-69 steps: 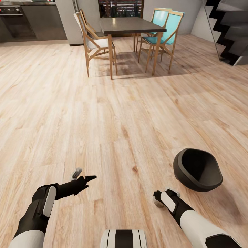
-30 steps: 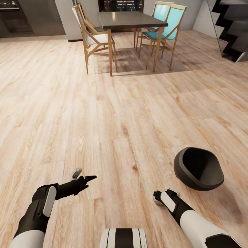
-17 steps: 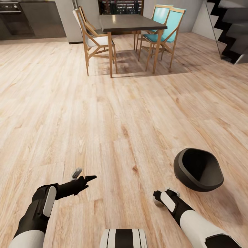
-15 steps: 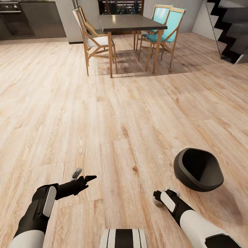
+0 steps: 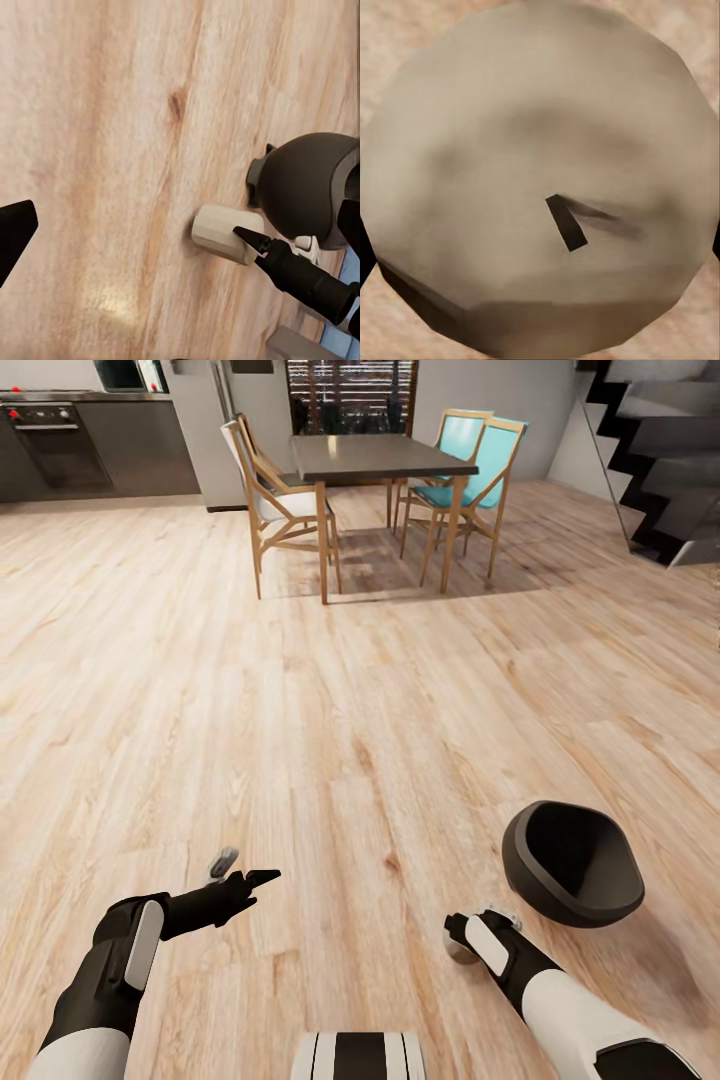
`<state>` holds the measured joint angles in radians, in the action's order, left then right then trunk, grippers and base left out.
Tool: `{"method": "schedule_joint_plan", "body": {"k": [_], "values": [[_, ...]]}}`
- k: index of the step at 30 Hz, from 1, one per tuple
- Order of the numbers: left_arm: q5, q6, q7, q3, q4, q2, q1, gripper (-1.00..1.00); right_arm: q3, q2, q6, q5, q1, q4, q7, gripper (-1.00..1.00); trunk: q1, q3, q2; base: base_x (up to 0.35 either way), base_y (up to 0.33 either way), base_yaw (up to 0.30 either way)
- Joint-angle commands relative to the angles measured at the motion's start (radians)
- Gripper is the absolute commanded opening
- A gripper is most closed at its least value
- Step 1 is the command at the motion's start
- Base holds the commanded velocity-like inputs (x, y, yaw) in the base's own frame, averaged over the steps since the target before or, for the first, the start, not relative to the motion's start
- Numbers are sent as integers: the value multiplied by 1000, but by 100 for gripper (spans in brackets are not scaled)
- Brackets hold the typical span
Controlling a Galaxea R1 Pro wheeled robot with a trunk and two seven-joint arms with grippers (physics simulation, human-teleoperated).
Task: Place each of the two pumpkins and all three candles from the living room inside a cabinet in the living room (use any cabinet), then make sure every cabinet is closed, and position the cauldron so it is next to a table in the living room.
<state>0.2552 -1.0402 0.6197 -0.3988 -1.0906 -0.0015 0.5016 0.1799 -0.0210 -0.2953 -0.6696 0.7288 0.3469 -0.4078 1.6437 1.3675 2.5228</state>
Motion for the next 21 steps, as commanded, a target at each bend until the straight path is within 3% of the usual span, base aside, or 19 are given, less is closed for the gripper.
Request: {"method": "schedule_joint_plan", "body": {"k": [1,8,17,21], "values": [[-1,0,0,0,0,0,0,100,0,0,0,0,0,0,0,-100,0,-4,0,0,0,0],[-3,0,-2,0,0,0,0,100,5,-6,-14,3,0,1,-1,-100,-4,-31,-2,0,0,0],[-15,3,-15,0,0,1,0,100,10,-18,-84,3,0,11,4,-100,-8,-66,-4,0,0,0],[-48,4,-74,2,0,2,7,100,16,-42,-87,11,0,24,5,-100,-9,-81,-5,0,0,0]]}}
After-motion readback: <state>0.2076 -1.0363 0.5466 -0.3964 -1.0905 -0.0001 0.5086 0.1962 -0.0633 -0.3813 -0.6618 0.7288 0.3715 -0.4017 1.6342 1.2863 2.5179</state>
